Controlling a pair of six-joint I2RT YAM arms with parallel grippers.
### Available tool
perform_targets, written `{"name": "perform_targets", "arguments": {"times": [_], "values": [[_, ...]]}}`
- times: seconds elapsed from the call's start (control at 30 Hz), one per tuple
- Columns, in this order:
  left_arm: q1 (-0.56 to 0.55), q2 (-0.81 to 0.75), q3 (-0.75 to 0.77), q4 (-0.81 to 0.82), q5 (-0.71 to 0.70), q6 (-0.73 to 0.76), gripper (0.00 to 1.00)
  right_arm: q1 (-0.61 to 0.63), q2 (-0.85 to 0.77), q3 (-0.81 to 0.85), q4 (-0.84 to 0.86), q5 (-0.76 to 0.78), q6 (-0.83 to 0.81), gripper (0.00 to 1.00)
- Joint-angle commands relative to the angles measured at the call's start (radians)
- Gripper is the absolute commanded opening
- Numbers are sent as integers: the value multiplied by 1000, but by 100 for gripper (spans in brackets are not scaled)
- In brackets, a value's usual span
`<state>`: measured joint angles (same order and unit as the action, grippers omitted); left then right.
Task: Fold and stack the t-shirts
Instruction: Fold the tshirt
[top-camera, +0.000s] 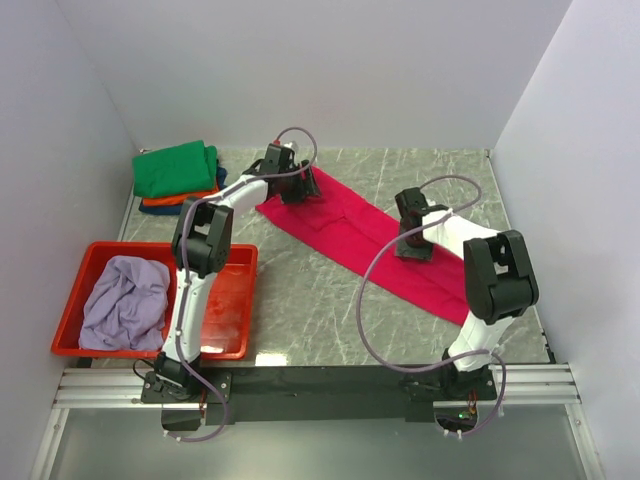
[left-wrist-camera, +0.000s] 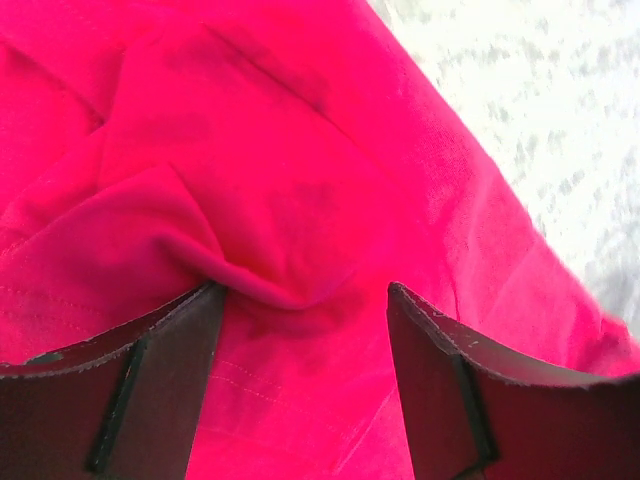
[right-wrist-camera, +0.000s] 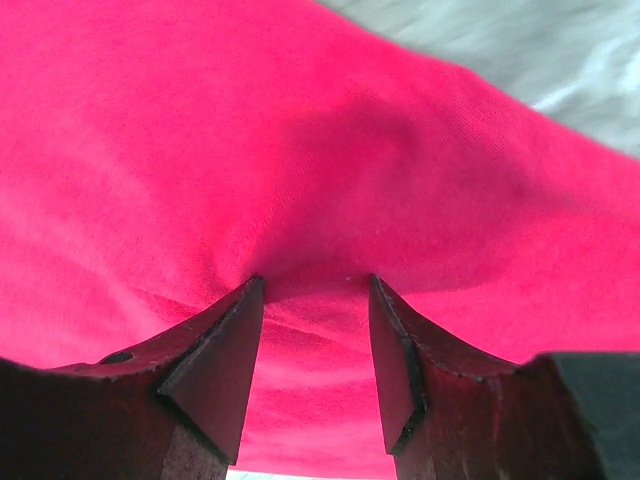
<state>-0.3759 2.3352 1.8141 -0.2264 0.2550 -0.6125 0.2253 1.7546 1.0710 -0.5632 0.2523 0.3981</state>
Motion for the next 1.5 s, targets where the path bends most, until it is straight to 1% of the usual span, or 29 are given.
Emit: {"name": "perform_targets", "arguments": {"times": [0.0,0.03,0.07,0.17,0.27,0.37,0.47,0.57,0.67,0.7,0.77,0.8,0.83,0.9,0.93,1.03,1.07,1.17,1.27,1.3,1.37,1.47], "values": [[15,70,88,-99,-62,39,73,71,-21,-43,-49,-79,-2,54],[18,94,114,-126,-66,42,73,83,-30,-46,-53,-94,1,54],[20,105,161,-136,-69,43,73,109,-38,-52,-56,-102,2,54],[22,144,238,-151,-68,46,73,159,-66,-69,-49,-152,11,54],[22,174,286,-124,-60,43,73,200,-86,-100,-11,-241,24,54],[22,213,332,-94,-42,39,73,256,-69,-123,28,-309,44,54],[19,246,382,-80,-19,39,72,333,-46,-128,55,-327,76,54],[9,239,389,-30,-16,37,72,399,-56,-121,77,-354,114,54],[-3,196,383,-2,-26,36,73,437,-95,-89,40,-303,140,54],[-4,184,380,7,-36,36,73,440,-143,-85,28,-283,151,54],[-12,122,355,19,-49,34,73,442,-203,-75,-12,-207,163,54],[-12,93,331,30,-72,33,73,442,-266,-75,-29,-177,176,54],[-14,25,259,67,-85,31,73,441,-295,-77,-44,-113,183,55],[-14,-55,162,116,-112,23,74,440,-367,-89,-90,-53,203,55],[-14,-126,75,145,-120,22,74,442,-385,-111,-101,-27,206,56],[-14,-204,-24,122,-135,28,75,442,-432,-173,-127,-4,229,56],[-14,-209,-35,74,-132,36,75,442,-441,-195,-116,-18,234,56],[-18,-194,-73,-5,-109,68,75,444,-463,-275,-87,-31,257,56],[-21,-166,-134,7,-96,89,74,444,-477,-327,-66,-56,272,56],[-21,-157,-140,18,-91,76,74,445,-487,-338,-61,-62,284,56],[-26,-114,-128,18,-50,74,73,456,-497,-367,-52,-70,294,56],[-44,-50,-75,-34,-71,91,73,477,-495,-407,-41,-74,318,56]]}}
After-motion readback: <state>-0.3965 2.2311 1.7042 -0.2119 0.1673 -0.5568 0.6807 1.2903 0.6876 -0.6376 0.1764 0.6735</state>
